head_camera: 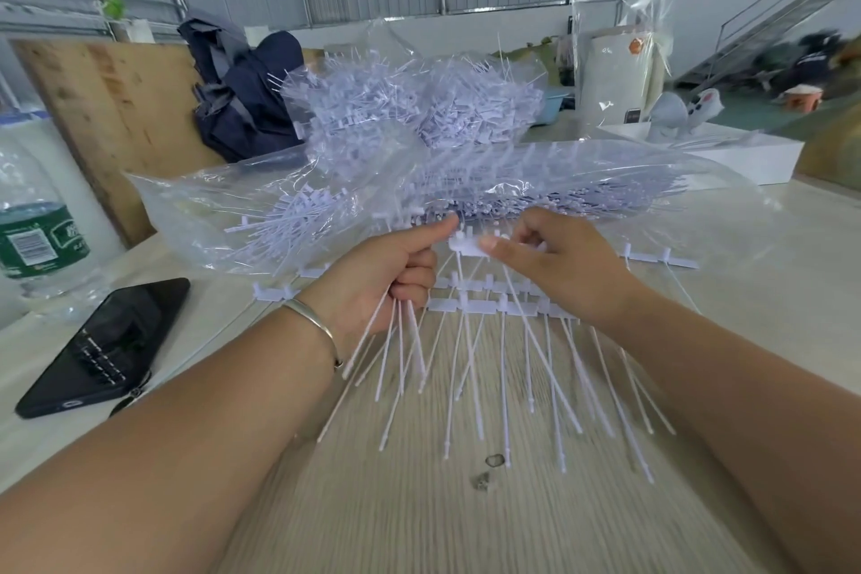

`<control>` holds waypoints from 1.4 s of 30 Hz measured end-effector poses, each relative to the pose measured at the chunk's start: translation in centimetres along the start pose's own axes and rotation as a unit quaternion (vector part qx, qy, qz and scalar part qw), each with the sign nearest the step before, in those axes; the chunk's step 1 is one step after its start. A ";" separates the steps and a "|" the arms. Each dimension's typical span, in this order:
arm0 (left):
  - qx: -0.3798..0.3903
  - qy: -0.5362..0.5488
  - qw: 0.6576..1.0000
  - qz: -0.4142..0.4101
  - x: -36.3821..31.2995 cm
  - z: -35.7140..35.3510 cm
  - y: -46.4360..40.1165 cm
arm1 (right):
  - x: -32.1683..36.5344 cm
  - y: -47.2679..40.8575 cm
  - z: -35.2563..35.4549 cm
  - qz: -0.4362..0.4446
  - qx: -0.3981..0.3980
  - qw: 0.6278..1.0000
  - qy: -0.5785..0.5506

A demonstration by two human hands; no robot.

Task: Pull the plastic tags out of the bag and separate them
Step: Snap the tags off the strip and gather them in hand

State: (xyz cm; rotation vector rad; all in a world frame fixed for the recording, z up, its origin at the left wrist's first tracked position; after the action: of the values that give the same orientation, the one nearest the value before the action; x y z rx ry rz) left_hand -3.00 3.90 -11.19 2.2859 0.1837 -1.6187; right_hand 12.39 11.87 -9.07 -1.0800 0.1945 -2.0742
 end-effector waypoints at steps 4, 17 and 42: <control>-0.014 0.012 1.000 0.003 -0.1 0.4 -0.1 | 0.1 0.1 -0.1 0.004 0.015 1.000 0.007; -0.064 -0.071 0.995 -0.025 0.6 0.5 0.0 | -0.1 -0.1 0.0 0.020 0.017 0.999 -0.023; 0.017 -0.142 0.989 0.024 0.9 -0.5 0.8 | 0.6 -0.5 2.2 -0.001 -0.061 0.987 0.148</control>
State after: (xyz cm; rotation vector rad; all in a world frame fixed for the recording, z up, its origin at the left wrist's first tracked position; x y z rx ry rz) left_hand -2.06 3.23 -11.73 2.0359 0.0317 -1.9114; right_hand 13.60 12.28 -7.09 -0.8360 0.4729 -2.2418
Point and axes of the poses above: each hand's wrist, its own y-axis away from the middle knuckle, its own z-axis out of the back of the hand, x = y × z, the point moved 5 cm from there along -y, towards the middle knuckle, and after that the axes turned 2 degrees about y, right-handed, at the moved point
